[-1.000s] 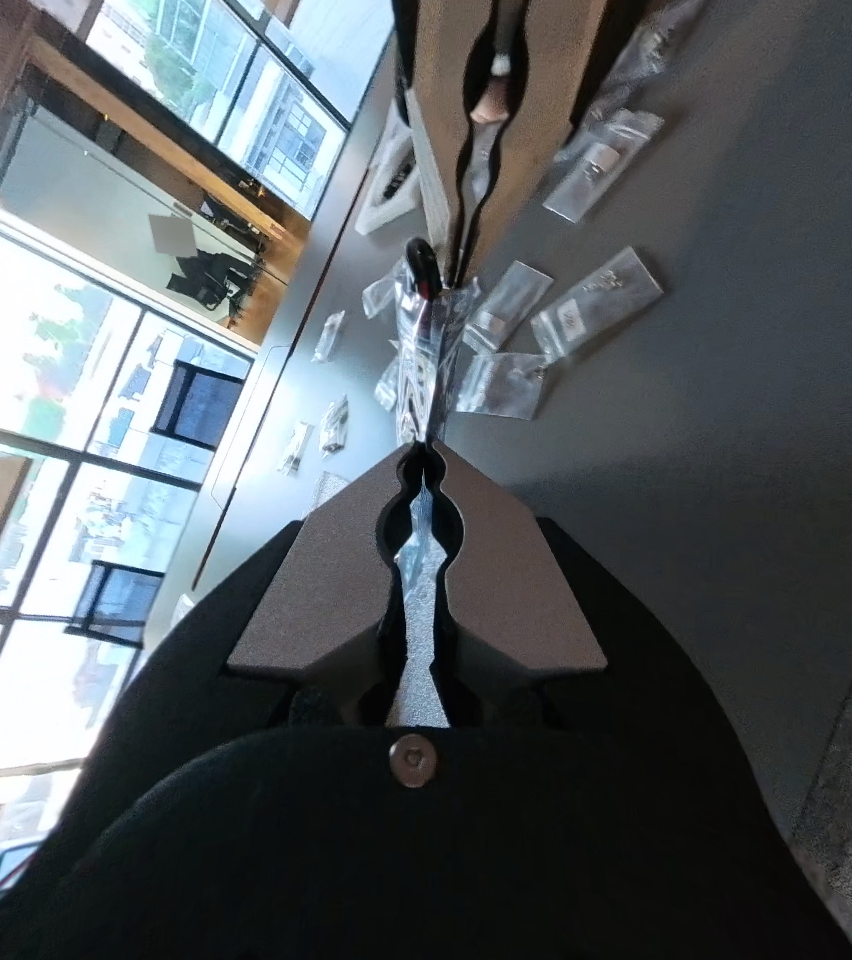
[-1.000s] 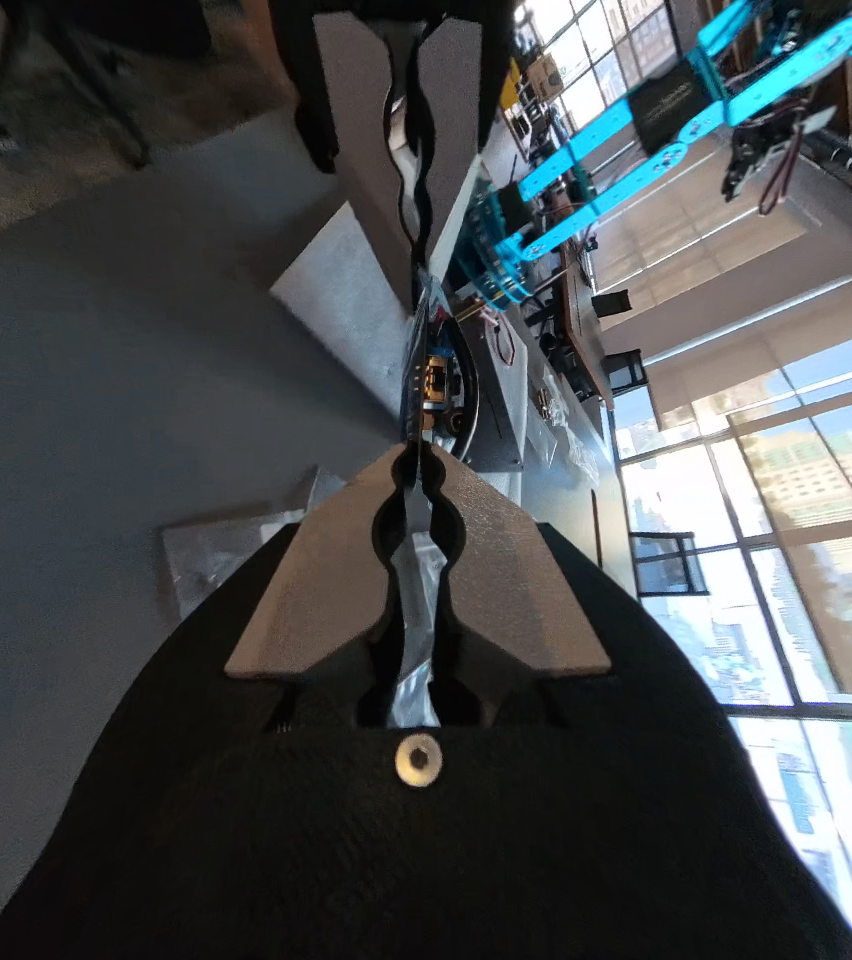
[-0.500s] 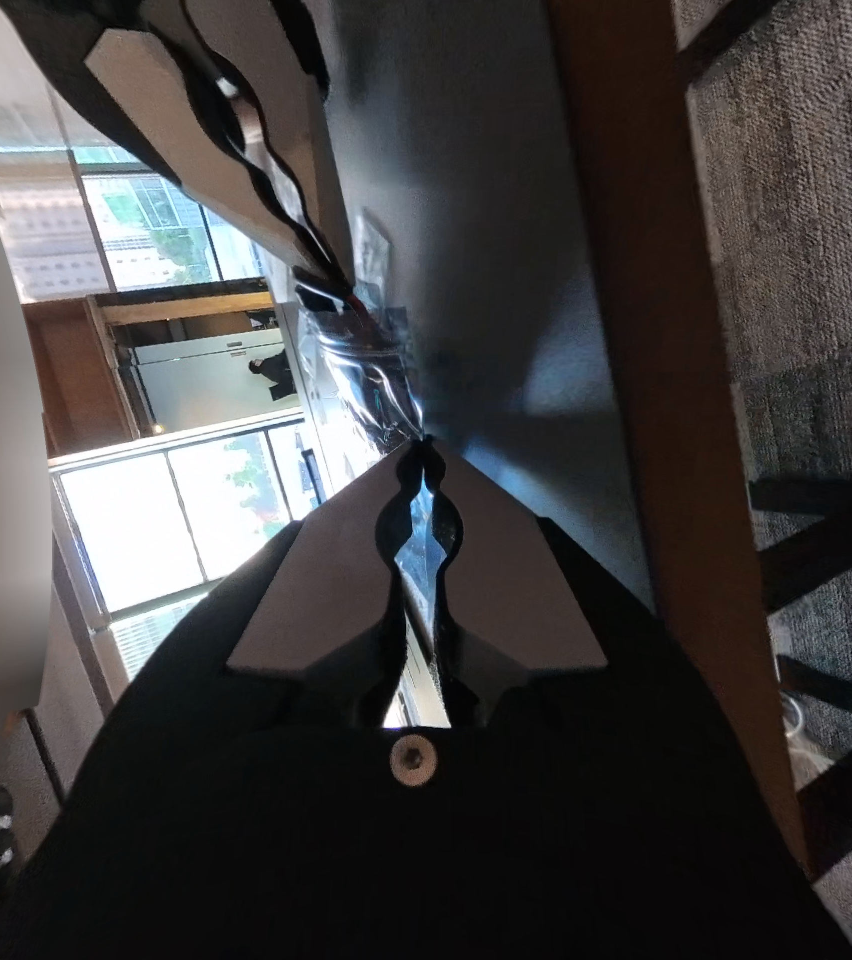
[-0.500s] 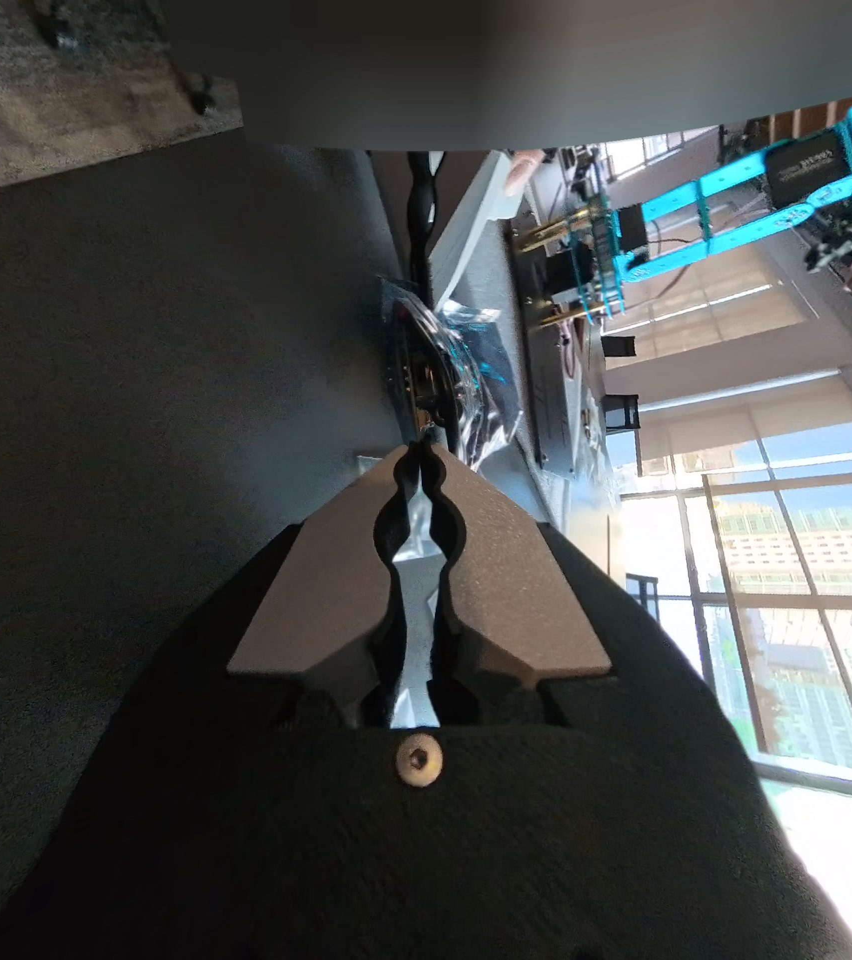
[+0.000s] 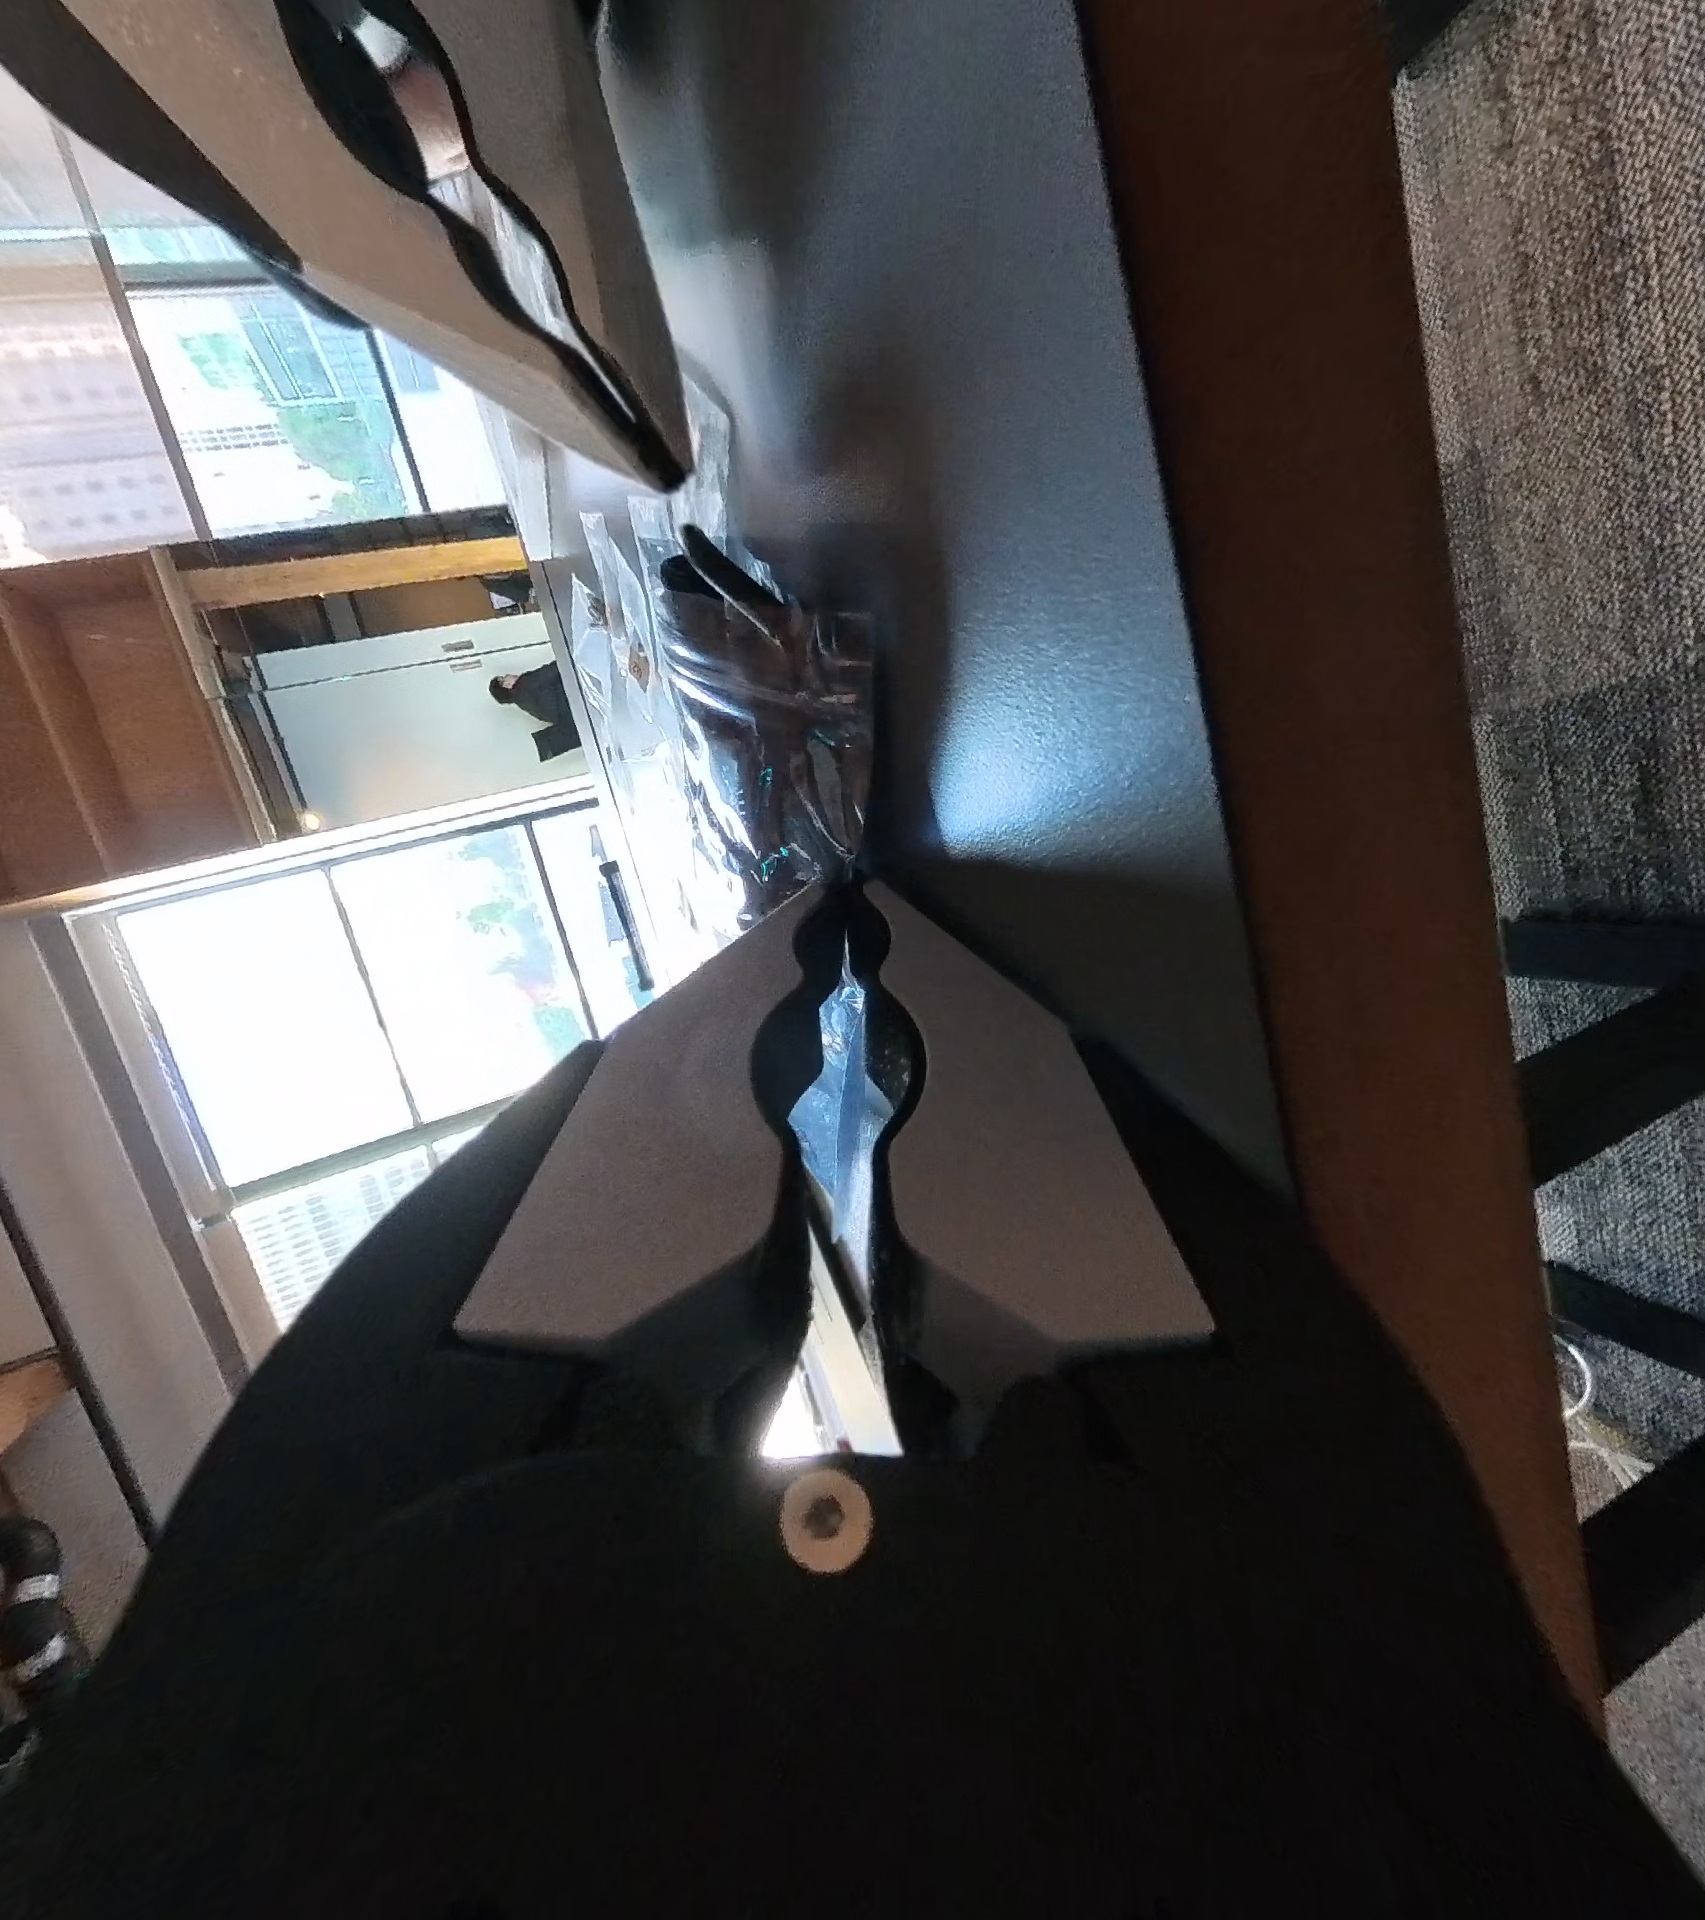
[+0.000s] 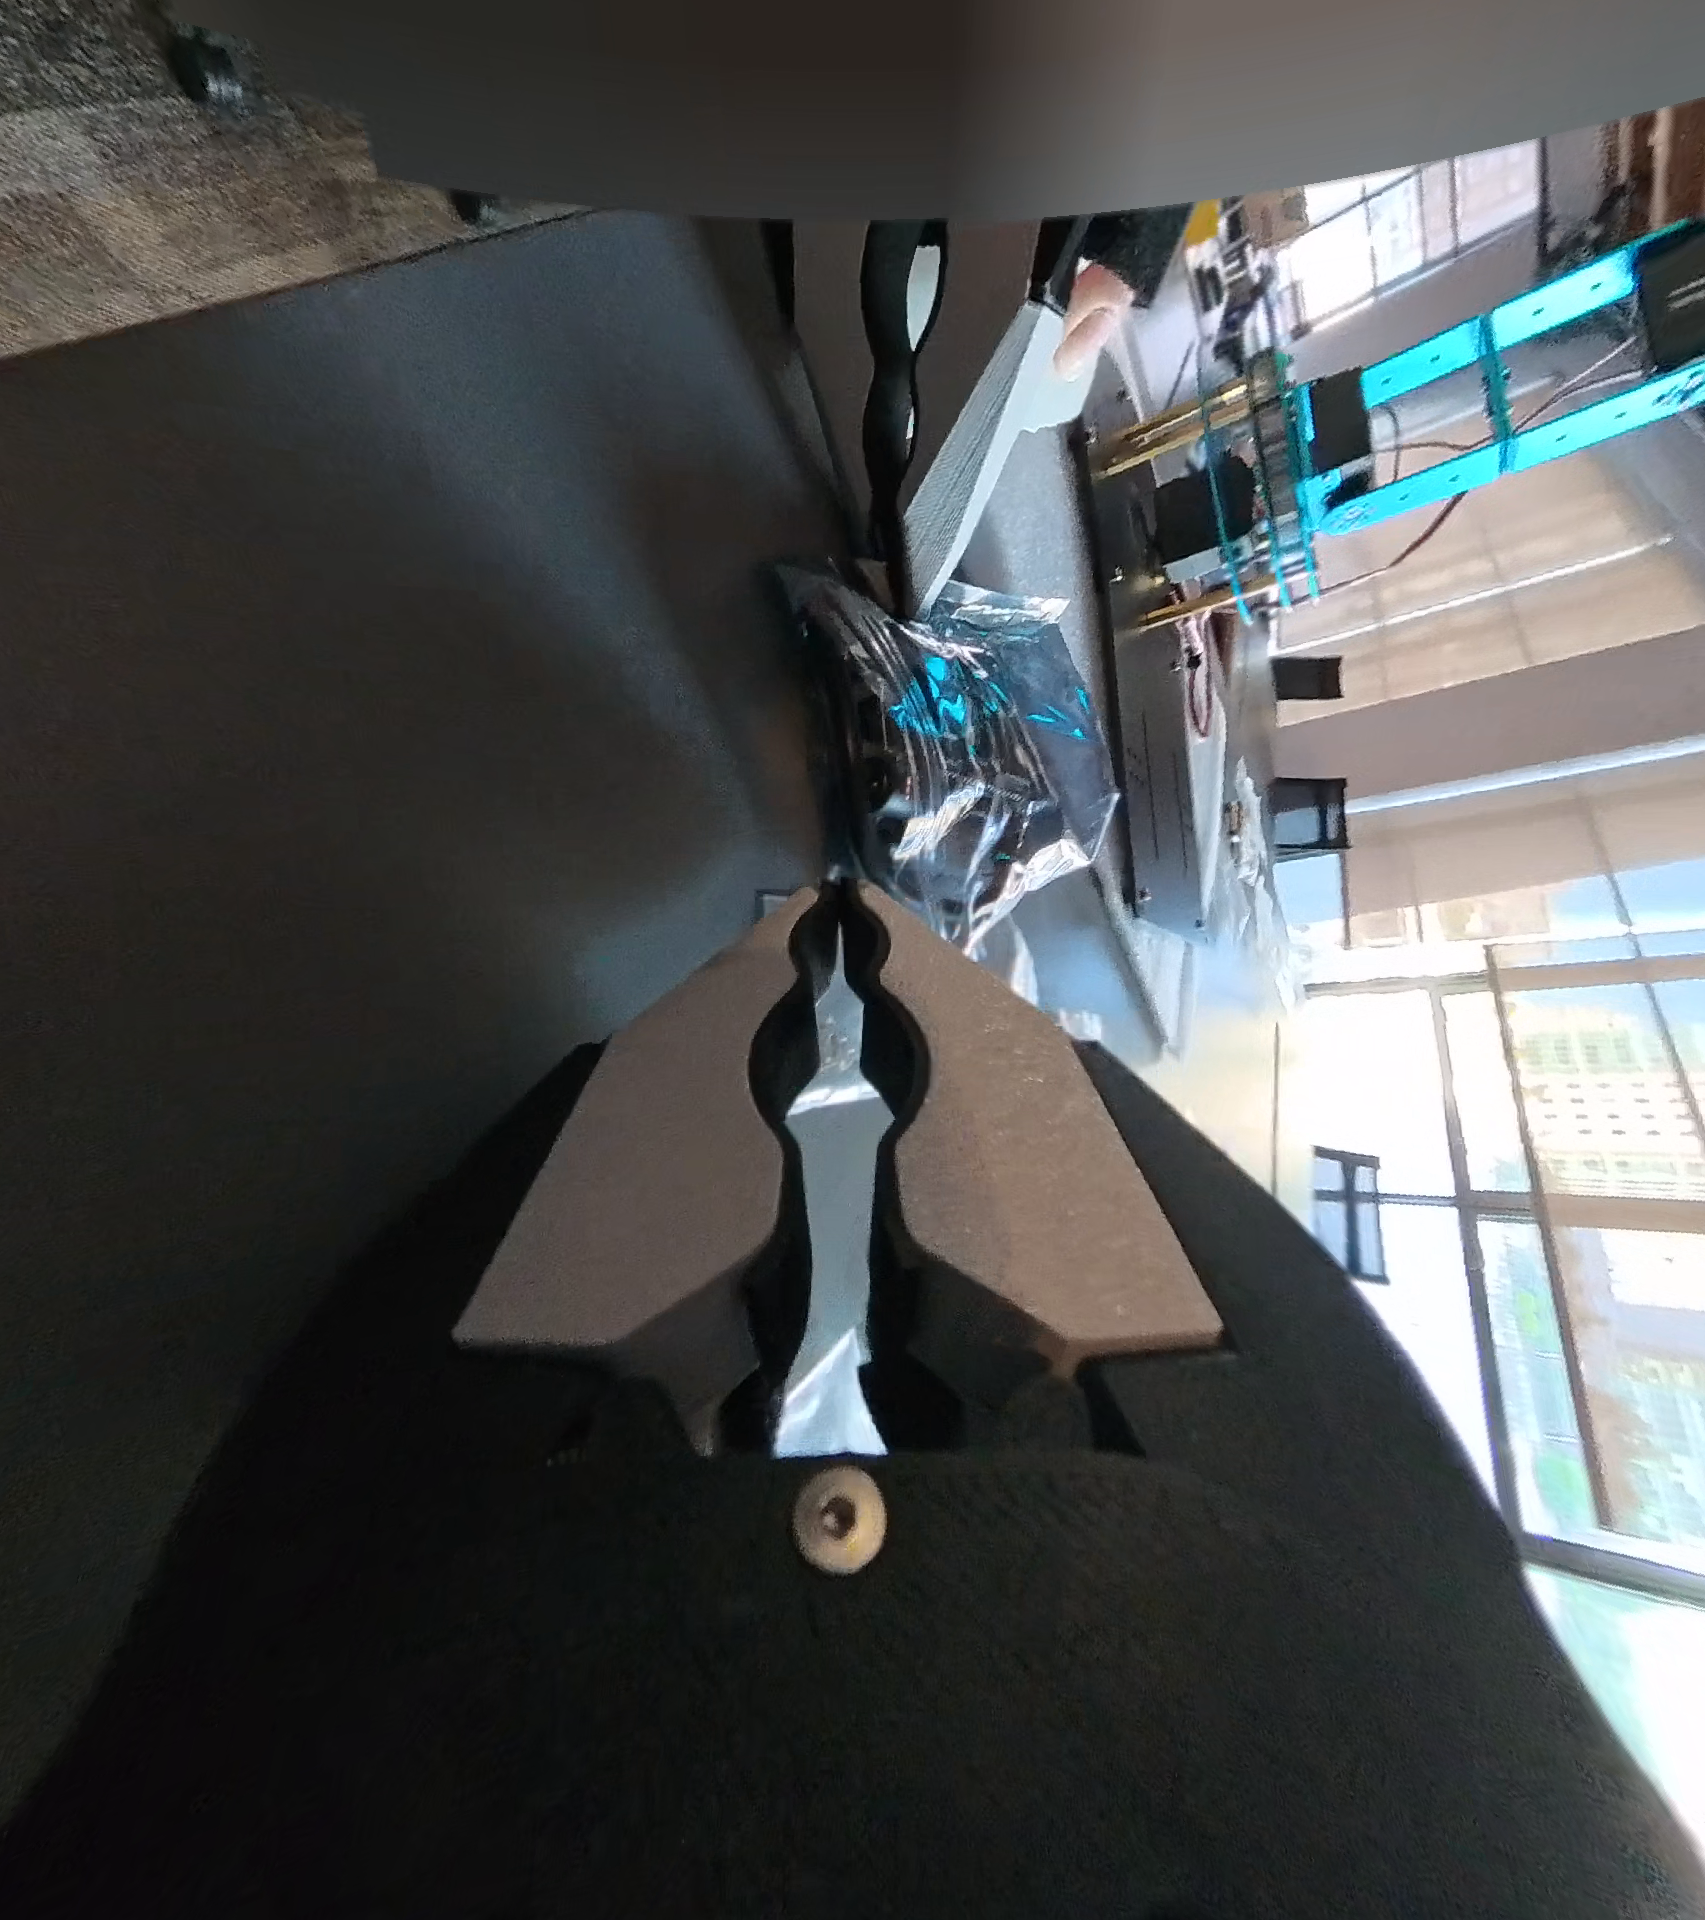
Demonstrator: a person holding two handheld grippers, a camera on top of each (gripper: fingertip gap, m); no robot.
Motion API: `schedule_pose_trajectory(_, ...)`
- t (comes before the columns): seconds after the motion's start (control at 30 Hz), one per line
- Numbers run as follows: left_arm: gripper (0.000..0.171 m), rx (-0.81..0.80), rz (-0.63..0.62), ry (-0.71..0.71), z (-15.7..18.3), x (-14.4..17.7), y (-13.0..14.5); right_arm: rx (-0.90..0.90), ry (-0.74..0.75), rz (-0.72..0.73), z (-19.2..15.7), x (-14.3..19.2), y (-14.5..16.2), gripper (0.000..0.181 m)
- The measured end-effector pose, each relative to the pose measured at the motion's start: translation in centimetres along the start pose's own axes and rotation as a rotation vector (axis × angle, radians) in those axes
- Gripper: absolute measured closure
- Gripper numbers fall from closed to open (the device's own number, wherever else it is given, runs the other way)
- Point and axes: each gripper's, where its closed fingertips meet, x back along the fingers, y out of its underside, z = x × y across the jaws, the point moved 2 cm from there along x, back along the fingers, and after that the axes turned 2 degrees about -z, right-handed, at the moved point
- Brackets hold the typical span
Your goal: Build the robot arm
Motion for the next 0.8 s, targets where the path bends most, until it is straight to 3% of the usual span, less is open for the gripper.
schedule_pose_trajectory(0.1, 0.171, 0.004, 0.006, -0.008, 0.0, 0.0, 0.0, -0.061, -0.022, 0.0, 0.3, 0.3, 0.2, 0.181)
schedule_pose_trajectory(0.2, 0.171, -0.015, 0.002, -0.022, 0.0, 0.1, 0.0, -0.242, -0.072, 0.053, 1.1, 0.6, 0.2, 0.181)
schedule_pose_trajectory(0.37, 0.171, -0.008, -0.022, -0.011, 0.0, 0.0, 0.1, -0.708, -0.223, 0.113, 3.1, 0.9, 0.4, 0.159)
schedule_pose_trajectory(0.47, 0.171, 0.042, -0.023, -0.01, 0.0, 0.0, 0.1, -0.939, -0.283, 0.032, 2.5, 1.1, 1.1, 0.161)
schedule_pose_trajectory(0.53, 0.171, 0.053, -0.037, -0.008, 0.0, 0.1, 0.1, -1.058, -0.232, 0.036, 2.8, 1.6, 0.8, 0.162)
schedule_pose_trajectory(0.67, 0.171, 0.125, -0.052, -0.017, -0.2, 0.0, 0.0, -1.17, -0.223, 0.023, 3.7, 1.4, 0.8, 0.16)
schedule_pose_trajectory(0.8, 0.156, 0.414, -0.005, 0.008, -1.3, 0.5, 0.2, -1.172, -0.232, 0.023, 3.6, 1.0, 1.2, 0.156)
